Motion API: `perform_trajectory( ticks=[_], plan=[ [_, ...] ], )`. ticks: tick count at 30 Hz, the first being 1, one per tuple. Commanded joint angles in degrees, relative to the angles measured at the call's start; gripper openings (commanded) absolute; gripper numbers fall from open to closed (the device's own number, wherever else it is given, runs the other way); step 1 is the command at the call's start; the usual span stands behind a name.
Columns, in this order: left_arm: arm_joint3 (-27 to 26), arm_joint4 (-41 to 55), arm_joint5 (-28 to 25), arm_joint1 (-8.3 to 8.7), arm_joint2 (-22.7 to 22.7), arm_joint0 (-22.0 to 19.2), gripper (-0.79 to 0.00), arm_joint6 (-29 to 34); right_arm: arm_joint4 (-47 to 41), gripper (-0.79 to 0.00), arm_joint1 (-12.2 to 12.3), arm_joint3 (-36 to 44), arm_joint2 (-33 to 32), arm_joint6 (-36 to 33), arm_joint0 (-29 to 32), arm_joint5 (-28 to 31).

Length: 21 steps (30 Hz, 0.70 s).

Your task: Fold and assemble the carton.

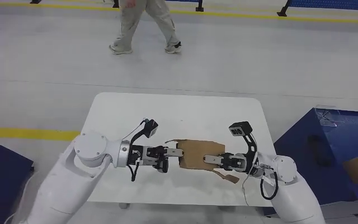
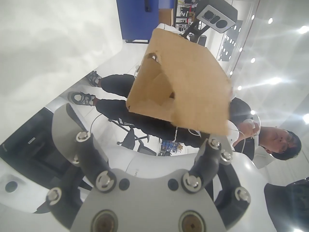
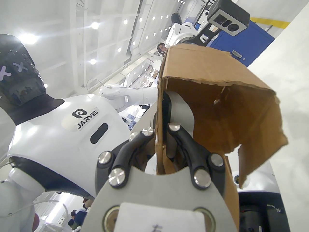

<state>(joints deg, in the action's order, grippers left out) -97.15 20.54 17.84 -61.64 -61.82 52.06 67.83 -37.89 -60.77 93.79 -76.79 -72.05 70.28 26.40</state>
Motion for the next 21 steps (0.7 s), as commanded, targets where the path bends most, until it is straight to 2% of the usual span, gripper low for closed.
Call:
perform_trajectory(
  ticks=[1, 12, 16, 19, 21],
  plan=[
    [0.21, -0.06, -0.13, -0.02, 0.38, -0.08, 0.0, -0.22, -0.05, -0.785, 0.02, 0.27, 0.06, -0.13, 0.06, -0.16],
    [2.06, 1.12, -0.39, -0.27, 2.34, -1.36, 0.0, -0.26, -5.46, -0.785, -0.27, -1.05, 1.98, -1.37, -0.4, -3.01],
    [2.28, 4.65, -1.5, 0.13, -0.91, -1.29, 0.0, 0.48, -12.83, -0.785, -0.62, -5.14, 2.9, -1.91, -1.42, -8.24],
    [1.75, 7.1, -2.97, 0.71, -4.91, -0.39, 0.0, 0.32, -22.06, -0.785, -1.19, -9.26, 4.23, -3.59, -2.6, -14.38],
    [1.12, 6.53, -6.17, 1.21, -8.6, 0.44, 0.0, -2.09, -28.47, -0.785, -1.7, -12.0, 5.33, -6.51, -3.62, -18.0]
  ],
)
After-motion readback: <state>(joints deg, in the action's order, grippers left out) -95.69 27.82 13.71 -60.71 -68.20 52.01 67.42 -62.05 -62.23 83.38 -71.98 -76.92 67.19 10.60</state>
